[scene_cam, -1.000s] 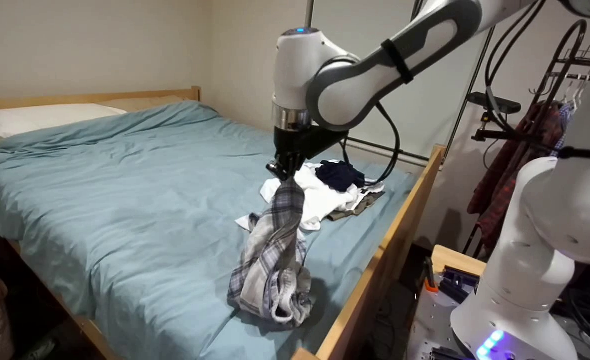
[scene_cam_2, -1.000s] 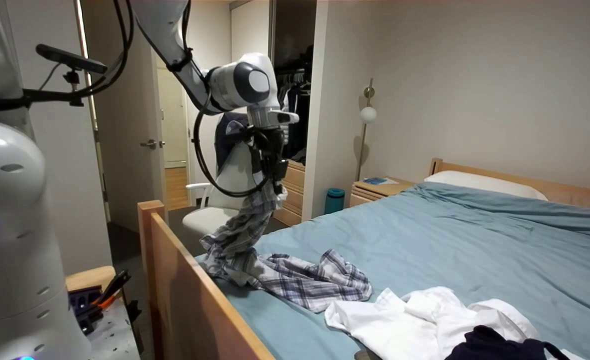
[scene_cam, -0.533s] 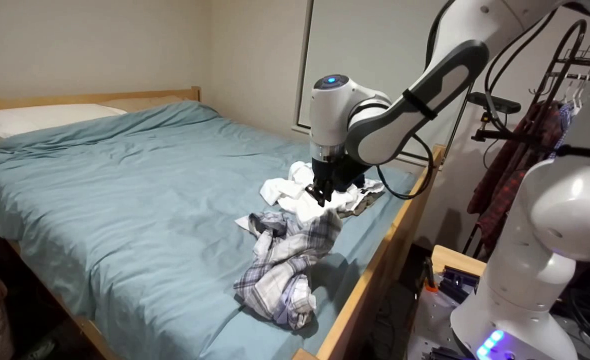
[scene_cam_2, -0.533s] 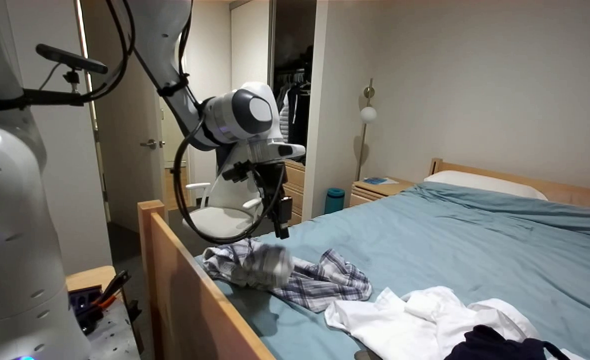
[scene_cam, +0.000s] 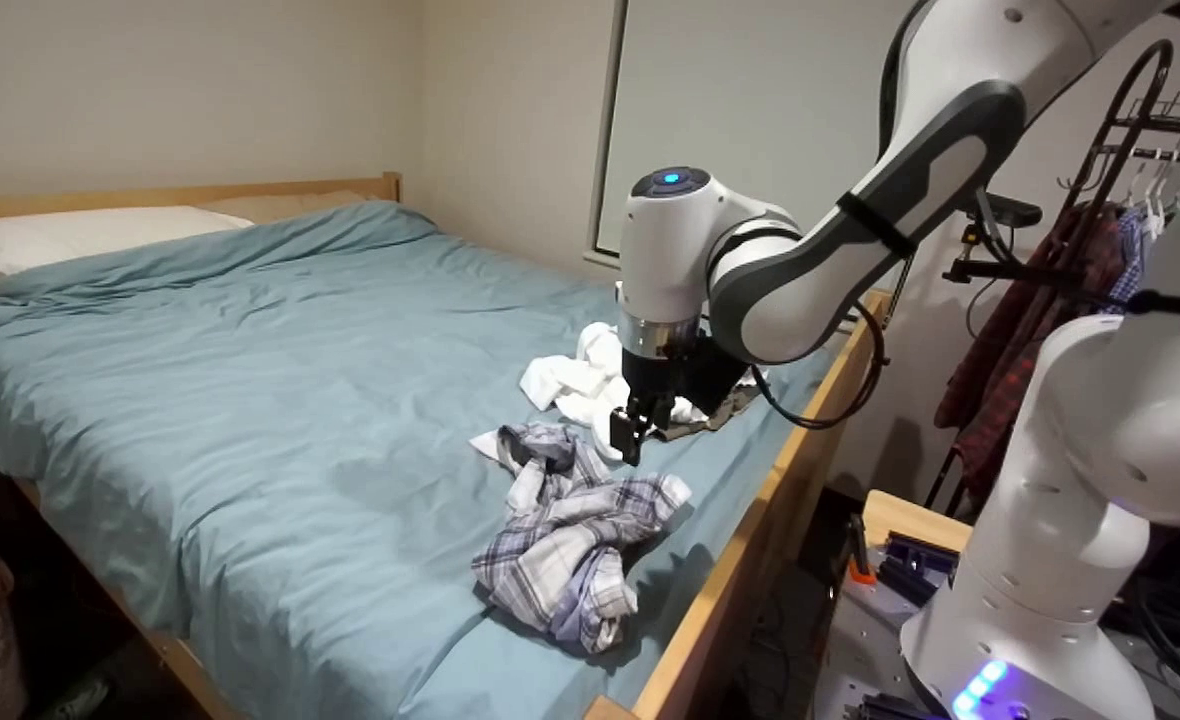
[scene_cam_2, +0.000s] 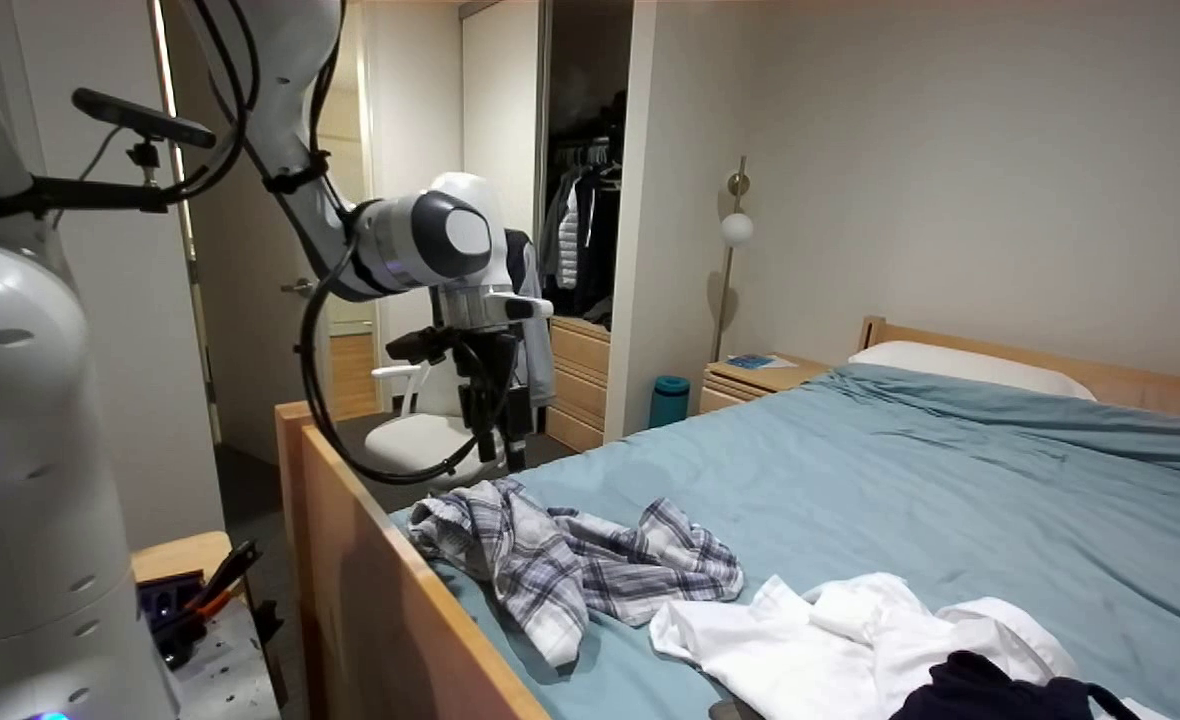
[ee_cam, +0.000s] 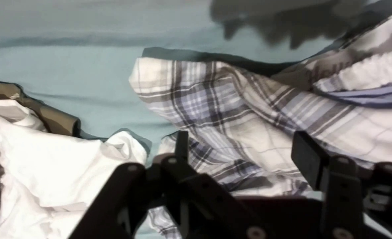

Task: Move the checked shirt to the left

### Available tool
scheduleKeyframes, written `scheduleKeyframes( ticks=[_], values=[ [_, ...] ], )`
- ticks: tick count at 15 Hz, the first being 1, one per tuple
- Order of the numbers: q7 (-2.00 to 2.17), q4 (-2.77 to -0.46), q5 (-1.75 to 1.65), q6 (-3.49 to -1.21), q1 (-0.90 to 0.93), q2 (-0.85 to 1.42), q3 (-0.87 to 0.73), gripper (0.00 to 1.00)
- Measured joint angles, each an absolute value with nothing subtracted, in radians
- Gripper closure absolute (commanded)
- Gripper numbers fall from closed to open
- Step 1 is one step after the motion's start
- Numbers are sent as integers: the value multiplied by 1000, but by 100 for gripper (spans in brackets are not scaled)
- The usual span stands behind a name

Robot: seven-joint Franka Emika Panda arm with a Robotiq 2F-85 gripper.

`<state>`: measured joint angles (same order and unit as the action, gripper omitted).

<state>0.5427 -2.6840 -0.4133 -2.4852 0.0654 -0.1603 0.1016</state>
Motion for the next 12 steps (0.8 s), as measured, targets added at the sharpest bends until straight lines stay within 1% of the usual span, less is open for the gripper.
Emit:
scheduleKeyframes(
  ticks=[2, 5, 6, 9, 12],
  values=[
    [414, -2709, -343, -2432, 98, -233, 113, 0],
    [267, -2730, -304, -2295, 108, -397, 108, 0],
    [202, -2732, -282, -2257, 108, -457, 93, 0],
    [-14, -2719, -210, -2124, 162, -612, -32, 0],
    [-99, -2702, -178, -2071, 157, -669, -63, 0]
  ],
)
